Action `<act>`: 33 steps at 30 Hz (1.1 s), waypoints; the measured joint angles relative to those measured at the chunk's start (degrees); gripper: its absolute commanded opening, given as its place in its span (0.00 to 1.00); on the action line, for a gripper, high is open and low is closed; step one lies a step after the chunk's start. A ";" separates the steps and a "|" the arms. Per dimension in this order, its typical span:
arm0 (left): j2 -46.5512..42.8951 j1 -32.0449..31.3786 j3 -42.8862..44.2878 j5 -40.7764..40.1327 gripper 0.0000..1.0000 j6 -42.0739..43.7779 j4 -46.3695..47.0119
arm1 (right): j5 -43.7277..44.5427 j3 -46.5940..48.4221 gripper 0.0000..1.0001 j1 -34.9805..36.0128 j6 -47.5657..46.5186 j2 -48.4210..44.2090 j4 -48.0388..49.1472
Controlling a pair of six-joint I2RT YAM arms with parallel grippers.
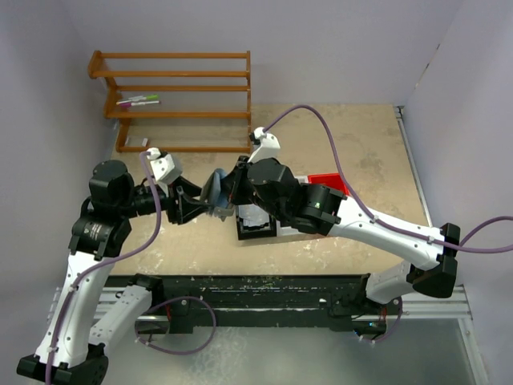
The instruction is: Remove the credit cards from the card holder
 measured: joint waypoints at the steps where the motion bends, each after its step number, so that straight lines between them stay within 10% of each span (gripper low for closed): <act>1: -0.11 -0.07 -0.09 -0.46 0.54 -0.26 0.28 | 0.00 0.00 0.00 -0.02 0.00 0.00 0.17; 7: -0.11 -0.17 -0.87 -0.50 0.64 -1.77 1.70 | -0.15 0.00 0.00 -0.04 0.33 0.00 0.33; 33: -1.97 -0.22 -1.68 -9.40 0.38 -1.31 3.04 | -1.57 -6.05 0.00 0.13 0.37 -4.02 4.13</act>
